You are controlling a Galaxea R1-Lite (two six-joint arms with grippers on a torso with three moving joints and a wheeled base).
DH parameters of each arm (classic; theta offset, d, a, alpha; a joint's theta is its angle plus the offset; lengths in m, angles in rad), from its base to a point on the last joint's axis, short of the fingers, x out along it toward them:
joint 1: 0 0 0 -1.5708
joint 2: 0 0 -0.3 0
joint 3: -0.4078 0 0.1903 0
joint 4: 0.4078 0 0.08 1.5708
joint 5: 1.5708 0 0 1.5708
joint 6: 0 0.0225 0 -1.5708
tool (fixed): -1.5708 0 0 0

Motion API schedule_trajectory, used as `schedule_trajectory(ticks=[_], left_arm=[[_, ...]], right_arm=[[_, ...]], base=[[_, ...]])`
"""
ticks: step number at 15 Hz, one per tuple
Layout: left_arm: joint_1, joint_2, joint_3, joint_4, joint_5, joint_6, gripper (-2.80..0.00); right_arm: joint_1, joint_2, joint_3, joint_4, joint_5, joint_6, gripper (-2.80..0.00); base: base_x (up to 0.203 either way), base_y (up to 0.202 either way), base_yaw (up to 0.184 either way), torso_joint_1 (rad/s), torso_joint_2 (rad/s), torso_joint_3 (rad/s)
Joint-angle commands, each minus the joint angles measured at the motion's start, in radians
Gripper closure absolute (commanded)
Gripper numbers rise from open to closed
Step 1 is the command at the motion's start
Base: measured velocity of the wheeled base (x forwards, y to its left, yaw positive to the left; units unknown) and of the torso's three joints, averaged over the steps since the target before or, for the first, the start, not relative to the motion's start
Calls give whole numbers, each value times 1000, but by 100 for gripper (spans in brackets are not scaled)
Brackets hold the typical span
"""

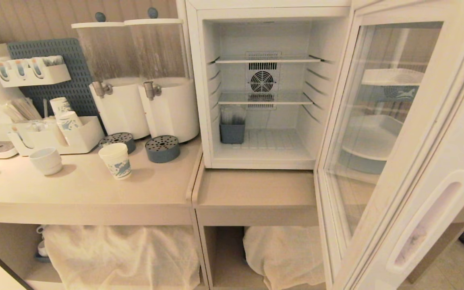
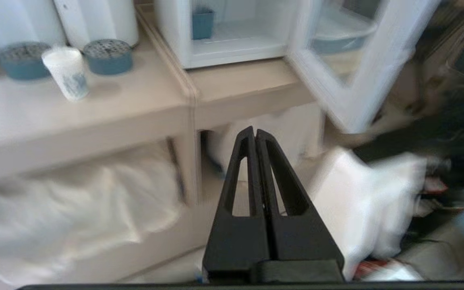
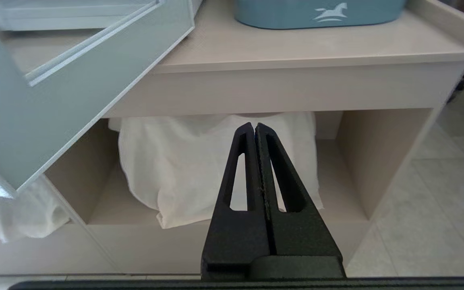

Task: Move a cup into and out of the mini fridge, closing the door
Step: Put the paper cup in the freezer

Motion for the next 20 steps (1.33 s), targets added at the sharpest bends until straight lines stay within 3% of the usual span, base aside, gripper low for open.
schedule_trajectory(ticks=[1, 3, 4, 5, 7, 9, 11, 13, 15, 18, 20], left_arm=[[84, -54, -213, 192, -47, -80, 0], [232, -68, -322, 292, -117, -123, 0], [265, -89, -356, 374, -159, -109, 0], [257, -117, -349, 394, -180, -94, 0], [227, -226, -216, 414, -194, -51, 0], [213, -324, -45, 424, -187, 8, 0], [205, -355, 13, 407, -160, 25, 0], [205, -356, 181, 134, -64, -43, 0], [205, -356, 504, -260, 18, -72, 0], [205, -357, 1068, -834, 108, -26, 0], [205, -357, 1328, -1067, 155, 15, 0]], right_arm=[[1, 1, -2, 3, 0, -1, 0], [-1, 2, -2, 1, 0, -1, 0], [0, 2, -1, 1, 0, 0, 0], [0, 0, -2, 1, 0, -1, 0], [-1, 2, -2, 1, 0, 1, 0], [1, 2, 0, 1, 0, 1, 0], [-1, 2, 0, 1, 0, 0, 0], [-1, 2, 0, 0, 0, 1, 0], [-1, 2, 0, 0, 0, 1, 0], [0, 2, 0, 0, 0, 1, 0], [-1, 2, 0, 0, 0, -1, 0]], base=[[0, 0, 0, 0, 0, 0], [0, 0, 0, 0, 0, 0], [0, 0, 0, 0, 0, 0], [0, 0, 0, 0, 0, 0], [0, 0, 0, 0, 0, 0], [0, 0, 0, 0, 0, 0], [0, 0, 0, 0, 0, 0], [0, 0, 0, 0, 0, 0], [0, 0, 0, 0, 0, 0], [0, 0, 0, 0, 0, 0], [0, 0, 0, 0, 0, 0]])
